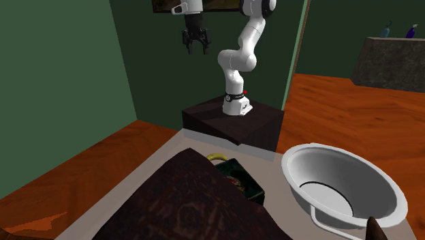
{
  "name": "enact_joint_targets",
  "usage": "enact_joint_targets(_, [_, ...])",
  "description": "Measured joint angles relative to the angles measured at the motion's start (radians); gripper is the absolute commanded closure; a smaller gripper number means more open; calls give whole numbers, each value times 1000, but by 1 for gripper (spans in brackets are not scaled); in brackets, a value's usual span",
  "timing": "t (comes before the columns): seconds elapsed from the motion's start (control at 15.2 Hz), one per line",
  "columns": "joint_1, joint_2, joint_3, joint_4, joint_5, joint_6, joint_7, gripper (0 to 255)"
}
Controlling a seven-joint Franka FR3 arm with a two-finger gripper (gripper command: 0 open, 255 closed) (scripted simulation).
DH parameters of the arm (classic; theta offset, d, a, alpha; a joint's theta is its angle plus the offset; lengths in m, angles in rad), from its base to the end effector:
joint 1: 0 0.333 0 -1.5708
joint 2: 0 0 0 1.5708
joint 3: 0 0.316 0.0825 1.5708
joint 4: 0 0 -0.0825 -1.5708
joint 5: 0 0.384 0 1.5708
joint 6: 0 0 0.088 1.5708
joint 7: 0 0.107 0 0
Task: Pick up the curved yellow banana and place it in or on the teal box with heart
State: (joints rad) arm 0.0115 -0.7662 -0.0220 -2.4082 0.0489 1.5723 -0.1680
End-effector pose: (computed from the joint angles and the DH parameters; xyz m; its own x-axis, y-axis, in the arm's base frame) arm 0.3096 0.0004 0.5601 0.9848 0.1636 -0.0581 0.1591 -0.9844 -0.0748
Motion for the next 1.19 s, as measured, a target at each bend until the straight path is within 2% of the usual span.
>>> enact_joint_targets(0.13, [2,2,6,-13,4,17,7,0])
enact_joint_targets(0.46, [22,30,66,-119,45,172,70,0])
enact_joint_targets(0.92, [59,141,166,-250,107,448,168,0])
enact_joint_targets(1.19, [75,260,227,-279,131,617,227,0])
